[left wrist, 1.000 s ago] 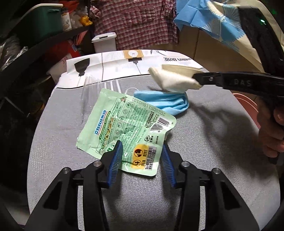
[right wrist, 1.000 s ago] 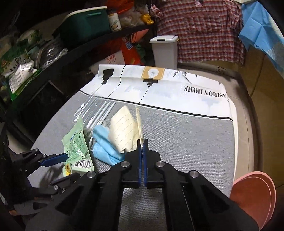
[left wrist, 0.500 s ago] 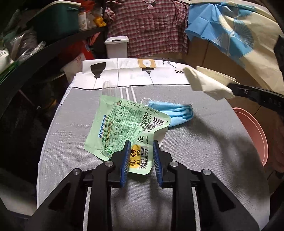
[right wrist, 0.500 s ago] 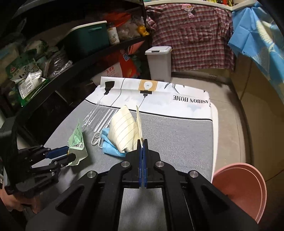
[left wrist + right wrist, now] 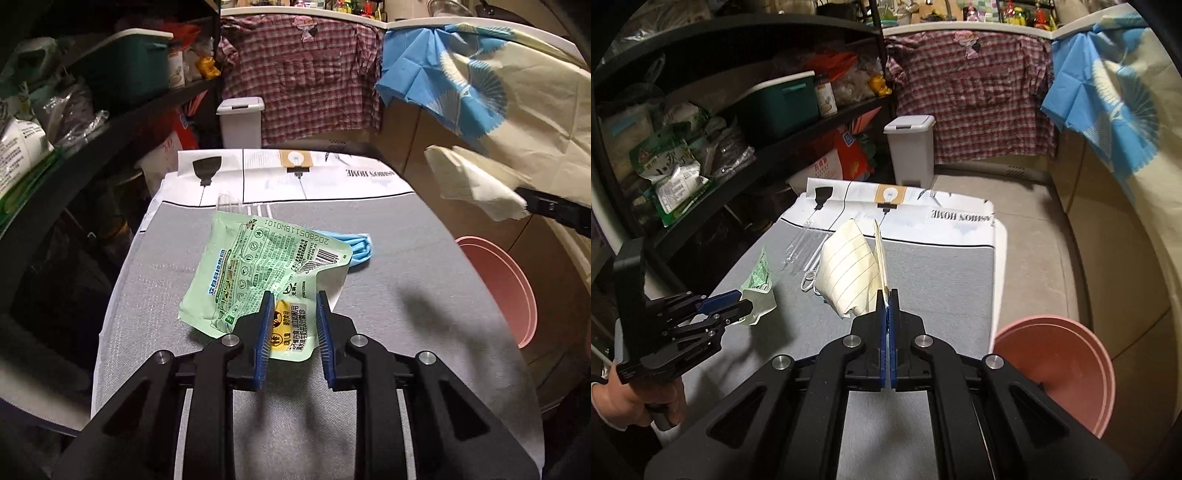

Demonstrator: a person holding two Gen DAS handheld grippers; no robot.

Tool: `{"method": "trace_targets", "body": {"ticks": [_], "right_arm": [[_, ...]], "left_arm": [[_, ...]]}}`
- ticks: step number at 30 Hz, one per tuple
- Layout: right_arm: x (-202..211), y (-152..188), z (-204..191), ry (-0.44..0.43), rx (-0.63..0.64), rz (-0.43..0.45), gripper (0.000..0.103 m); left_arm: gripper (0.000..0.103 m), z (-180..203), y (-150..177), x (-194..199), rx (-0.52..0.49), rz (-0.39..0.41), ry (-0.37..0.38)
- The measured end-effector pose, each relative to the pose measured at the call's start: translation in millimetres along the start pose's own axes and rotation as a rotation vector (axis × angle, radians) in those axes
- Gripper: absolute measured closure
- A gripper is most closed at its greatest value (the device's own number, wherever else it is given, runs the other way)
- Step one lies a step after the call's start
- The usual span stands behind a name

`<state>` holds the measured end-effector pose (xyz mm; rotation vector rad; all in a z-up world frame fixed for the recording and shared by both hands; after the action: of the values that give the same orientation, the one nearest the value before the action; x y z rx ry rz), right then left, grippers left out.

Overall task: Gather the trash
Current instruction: 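Lift the green packet with the left gripper while the right carries the paper toward the bin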

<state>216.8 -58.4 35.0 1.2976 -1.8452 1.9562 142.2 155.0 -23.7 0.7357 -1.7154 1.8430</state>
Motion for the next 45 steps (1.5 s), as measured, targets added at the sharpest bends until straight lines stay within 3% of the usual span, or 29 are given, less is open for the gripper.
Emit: {"method": "trace_targets", "body": {"ticks": [11, 23, 45], "right_arm": [[50.5, 12.4, 10.0, 0.052, 0.017, 0.043, 0.102], [87.4, 20.6, 49.9, 0.135, -0.042, 0.096, 0.102], [96.3, 43.3, 112.0, 0.218, -0.188, 0.112, 0.102]], "left_arm": [[0.081, 10.6, -1.0, 22.3, 0.001, 0.033, 0.020], [0.081, 36.0, -1.1, 39.7, -0.022, 0.065, 0.052], [0.081, 91.0, -1.9, 44.7, -0.082, 0.076, 0.118]]}}
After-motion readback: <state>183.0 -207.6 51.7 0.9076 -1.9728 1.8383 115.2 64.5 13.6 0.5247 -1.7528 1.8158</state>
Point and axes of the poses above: each gripper's, at about its wrist camera, not at the fingertips, and x roughly against the way its jaws point, z to its right, y to its underside, the point moved 3 cm from there along -x, roughly the way its jaws point
